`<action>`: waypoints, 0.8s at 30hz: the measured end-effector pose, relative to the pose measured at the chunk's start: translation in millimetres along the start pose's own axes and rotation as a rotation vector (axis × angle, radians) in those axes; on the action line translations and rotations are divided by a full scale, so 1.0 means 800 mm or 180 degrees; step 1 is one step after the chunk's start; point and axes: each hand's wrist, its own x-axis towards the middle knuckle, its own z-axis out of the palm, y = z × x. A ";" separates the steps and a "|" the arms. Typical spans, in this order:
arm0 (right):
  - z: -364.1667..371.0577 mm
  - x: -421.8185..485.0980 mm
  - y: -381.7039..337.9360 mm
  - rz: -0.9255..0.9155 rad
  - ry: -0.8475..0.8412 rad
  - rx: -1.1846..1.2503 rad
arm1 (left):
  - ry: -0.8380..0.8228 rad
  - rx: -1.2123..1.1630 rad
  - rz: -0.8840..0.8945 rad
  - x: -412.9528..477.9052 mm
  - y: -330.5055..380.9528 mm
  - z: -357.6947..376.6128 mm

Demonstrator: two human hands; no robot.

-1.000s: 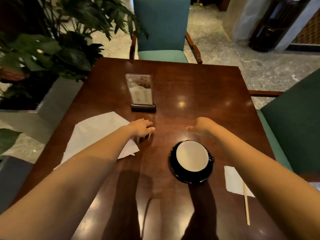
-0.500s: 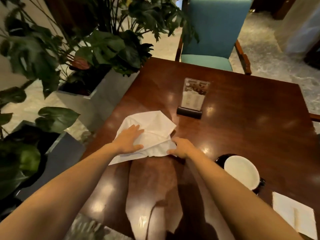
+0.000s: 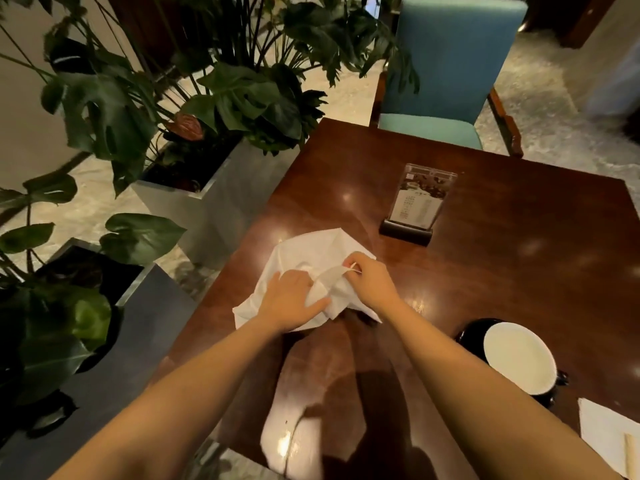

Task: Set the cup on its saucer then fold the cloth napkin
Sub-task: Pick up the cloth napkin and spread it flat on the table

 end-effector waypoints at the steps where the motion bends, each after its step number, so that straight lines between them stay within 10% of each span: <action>1: -0.007 0.004 -0.011 -0.0070 -0.0005 0.0038 | 0.0173 -0.0052 0.0075 0.004 0.006 -0.009; 10: -0.099 0.042 -0.113 -0.0380 0.0583 -0.0175 | 0.1131 -0.0335 0.0204 0.069 0.010 -0.136; 24: -0.244 0.032 -0.191 -0.0546 0.1898 -0.0061 | 0.0280 -0.0277 -0.0418 0.085 -0.040 -0.271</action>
